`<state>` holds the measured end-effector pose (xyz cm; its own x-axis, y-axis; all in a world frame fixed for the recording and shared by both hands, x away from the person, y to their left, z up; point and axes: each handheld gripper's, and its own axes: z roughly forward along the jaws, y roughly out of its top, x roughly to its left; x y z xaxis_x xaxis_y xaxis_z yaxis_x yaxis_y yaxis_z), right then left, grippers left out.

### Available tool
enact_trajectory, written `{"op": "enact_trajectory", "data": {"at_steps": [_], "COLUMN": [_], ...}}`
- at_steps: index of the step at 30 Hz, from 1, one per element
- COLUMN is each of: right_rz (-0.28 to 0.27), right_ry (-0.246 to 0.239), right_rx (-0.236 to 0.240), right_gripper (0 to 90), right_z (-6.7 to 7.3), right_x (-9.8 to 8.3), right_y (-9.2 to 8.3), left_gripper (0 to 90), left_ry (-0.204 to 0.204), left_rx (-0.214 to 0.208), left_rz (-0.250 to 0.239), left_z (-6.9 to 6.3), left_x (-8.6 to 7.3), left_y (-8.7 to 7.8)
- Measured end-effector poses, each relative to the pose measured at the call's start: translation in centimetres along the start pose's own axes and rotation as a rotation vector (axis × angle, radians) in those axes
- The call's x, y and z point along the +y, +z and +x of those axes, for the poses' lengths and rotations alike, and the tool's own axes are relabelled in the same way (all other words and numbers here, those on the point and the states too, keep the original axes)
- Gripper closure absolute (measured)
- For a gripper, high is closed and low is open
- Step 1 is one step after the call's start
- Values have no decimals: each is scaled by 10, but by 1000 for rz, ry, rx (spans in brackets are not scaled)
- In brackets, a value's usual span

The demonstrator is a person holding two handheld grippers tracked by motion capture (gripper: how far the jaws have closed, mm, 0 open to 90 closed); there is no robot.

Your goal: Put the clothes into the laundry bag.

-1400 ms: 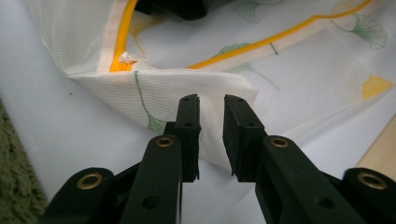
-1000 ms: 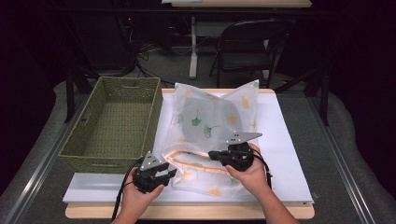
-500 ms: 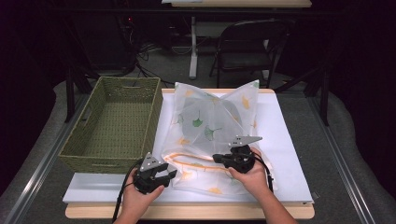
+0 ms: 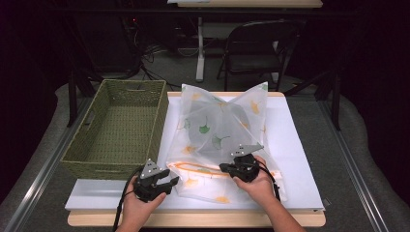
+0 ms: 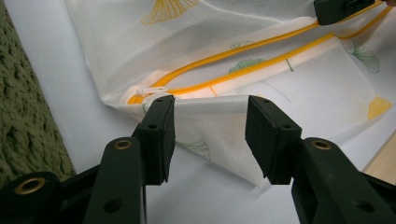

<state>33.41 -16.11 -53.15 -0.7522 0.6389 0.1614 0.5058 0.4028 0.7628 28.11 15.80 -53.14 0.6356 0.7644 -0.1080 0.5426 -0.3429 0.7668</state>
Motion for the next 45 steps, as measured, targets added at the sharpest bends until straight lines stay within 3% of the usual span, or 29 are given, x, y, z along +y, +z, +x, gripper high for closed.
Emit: {"op": "enact_trajectory", "data": {"at_steps": [3,15,16,22,29,36,45], "right_rz": [0,-21,-32,-41,-45,-61,-53], "right_ry": [0,7,4,8,10,16,0], "right_rx": [0,11,-1,-5,-20,-24,-14], "right_gripper": [893,861,781,734,687,671,656], "right_z": [0,0,1,3,6,4,9], "right_x": [0,0,1,-2,-12,-18,-17], "right_y": [0,-4,-7,-16,-26,-31,-27], "left_gripper": [526,513,513,488,485,431,387], "left_ry": [-13,-7,-8,23,13,-2,18], "left_rx": [1,2,21,39,-2,3,21], "left_rz": [-17,7,-1,-10,-27,-41,-39], "left_z": [0,3,2,0,-2,-10,-22], "left_x": [0,0,1,4,6,12,18], "left_y": [-4,-7,-7,-8,-10,-2,10]}}
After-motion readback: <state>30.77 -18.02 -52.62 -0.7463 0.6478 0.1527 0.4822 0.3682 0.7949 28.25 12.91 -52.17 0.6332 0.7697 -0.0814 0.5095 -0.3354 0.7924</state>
